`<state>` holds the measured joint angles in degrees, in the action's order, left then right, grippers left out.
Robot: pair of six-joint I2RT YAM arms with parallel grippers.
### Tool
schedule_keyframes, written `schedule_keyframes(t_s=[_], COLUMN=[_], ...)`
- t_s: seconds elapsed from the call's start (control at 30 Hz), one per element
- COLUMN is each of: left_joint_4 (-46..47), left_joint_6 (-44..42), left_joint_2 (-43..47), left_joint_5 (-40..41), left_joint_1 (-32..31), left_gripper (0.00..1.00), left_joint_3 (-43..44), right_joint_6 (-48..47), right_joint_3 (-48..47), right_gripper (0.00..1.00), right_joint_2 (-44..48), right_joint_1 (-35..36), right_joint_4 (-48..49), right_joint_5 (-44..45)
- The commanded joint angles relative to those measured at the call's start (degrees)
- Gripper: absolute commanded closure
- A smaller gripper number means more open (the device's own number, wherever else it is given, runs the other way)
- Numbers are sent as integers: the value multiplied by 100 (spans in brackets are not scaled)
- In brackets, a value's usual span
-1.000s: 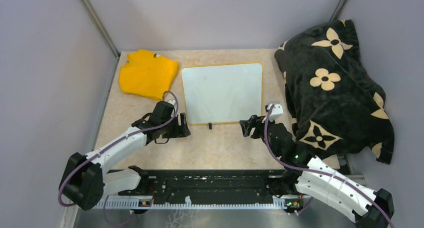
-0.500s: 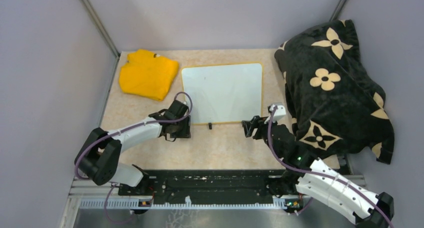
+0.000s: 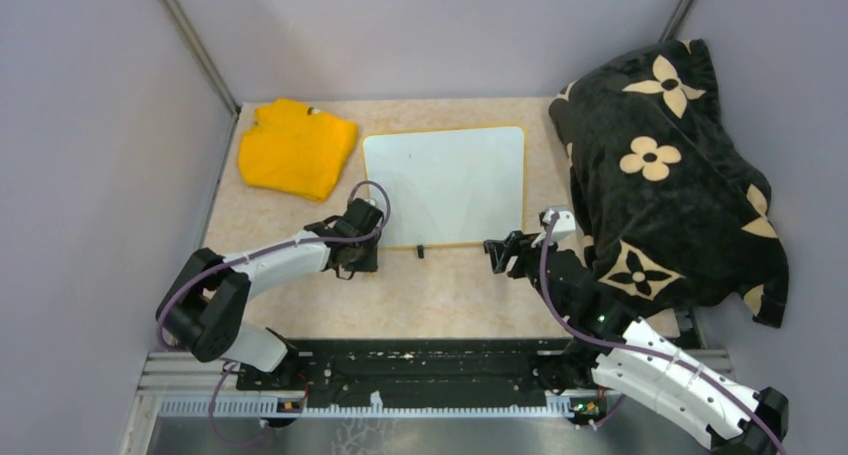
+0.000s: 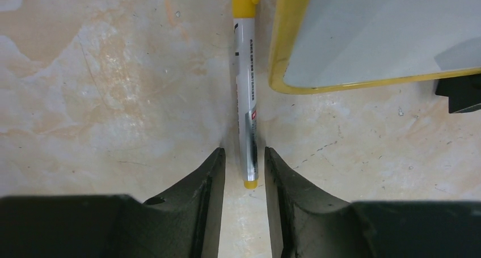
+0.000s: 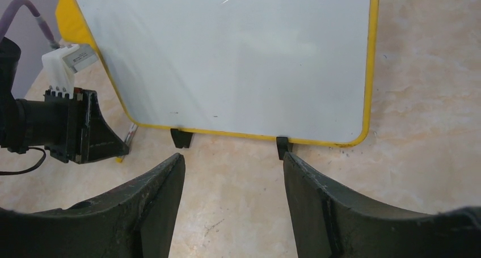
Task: Write a sentence on the whiteboard
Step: Open the whiteboard marker at the center of the board.
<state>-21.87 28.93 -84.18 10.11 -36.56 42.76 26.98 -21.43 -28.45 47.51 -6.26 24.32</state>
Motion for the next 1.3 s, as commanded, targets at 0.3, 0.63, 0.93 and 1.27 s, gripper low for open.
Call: schedule_keyframes(t_s=[0.3, 0.63, 0.93, 1.27], left_joint_4=[-421, -1049, -1377, -1801], left_joint_6=[318, 935, 1313, 721], left_joint_2=[208, 1318, 1329, 1107], left_joint_5=[369, 68, 116, 892], left_joint_1=[-233, -479, -983, -984], left_gripper=[84, 84, 70, 25], left_joint_3=[-319, -727, -680, 188], right_joint_6=[-70, -70, -26, 2], right_joint_3=[-38, -57, -53, -70], right_gripper=[37, 37, 37, 37], right_joint_2=[50, 50, 73, 182], right_joint_1=[56, 52, 56, 61], right_joint_4=[121, 104, -8, -121], right_joint_5=[107, 90, 126, 133])
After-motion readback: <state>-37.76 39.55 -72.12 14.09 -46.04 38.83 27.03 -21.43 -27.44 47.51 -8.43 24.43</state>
